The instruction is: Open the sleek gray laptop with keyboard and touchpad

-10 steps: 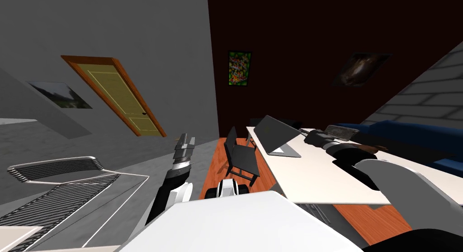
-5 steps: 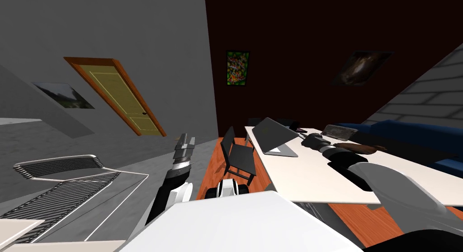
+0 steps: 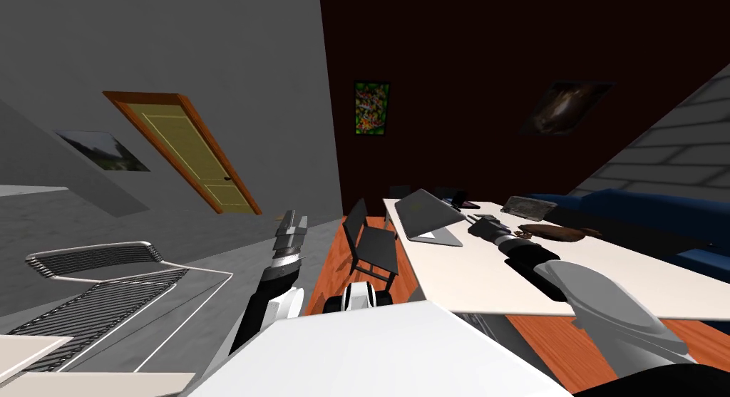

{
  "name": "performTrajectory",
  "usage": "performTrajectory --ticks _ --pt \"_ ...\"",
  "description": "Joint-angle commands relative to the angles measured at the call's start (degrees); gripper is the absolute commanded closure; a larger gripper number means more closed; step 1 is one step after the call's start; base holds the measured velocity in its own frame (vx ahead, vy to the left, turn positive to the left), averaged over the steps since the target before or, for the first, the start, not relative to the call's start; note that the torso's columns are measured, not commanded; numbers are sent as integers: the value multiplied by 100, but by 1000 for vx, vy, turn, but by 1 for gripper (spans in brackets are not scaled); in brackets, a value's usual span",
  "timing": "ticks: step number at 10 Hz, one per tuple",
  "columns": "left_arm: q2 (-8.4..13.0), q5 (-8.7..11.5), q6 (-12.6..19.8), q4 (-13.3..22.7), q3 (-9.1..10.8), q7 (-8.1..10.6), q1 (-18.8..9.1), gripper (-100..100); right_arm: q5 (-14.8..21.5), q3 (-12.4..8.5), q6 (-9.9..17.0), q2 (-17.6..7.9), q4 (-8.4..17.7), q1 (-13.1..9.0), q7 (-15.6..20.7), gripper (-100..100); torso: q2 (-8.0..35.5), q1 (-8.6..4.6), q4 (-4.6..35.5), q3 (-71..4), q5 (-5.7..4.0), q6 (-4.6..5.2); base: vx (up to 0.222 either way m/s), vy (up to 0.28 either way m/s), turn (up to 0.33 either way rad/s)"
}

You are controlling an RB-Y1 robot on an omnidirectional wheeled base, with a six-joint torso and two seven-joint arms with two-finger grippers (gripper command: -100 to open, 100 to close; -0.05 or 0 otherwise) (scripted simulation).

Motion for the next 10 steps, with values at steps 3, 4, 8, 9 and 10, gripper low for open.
performTrajectory --ticks 3,4,8,9,10 --pt "1 0 0 0 1 0 0 0 -467 456 245 572 442 -232 99 100 1 3 8 -1 11 13 -53 -143 40" --pt "1 0 0 0 1 0 1 0 -570 543 292 688 541 -285 131 100 4 10 8 2 12 14 -51 -65 120" --pt "-1 0 0 0 -1 0 2 0 -596 286 72 147 518 -113 -295 -100 5 26 10 1 20 19 26 38 -36" --pt "-1 0 0 0 -1 0 2 0 -606 258 44 63 524 -93 -375 -100 16 17 17 7 23 18 37 46 -19" --pt "-1 0 0 0 -1 0 1 0 -626 201 -12 -106 537 -53 -534 -100 23 9 18 12 19 20 34 50 -29"
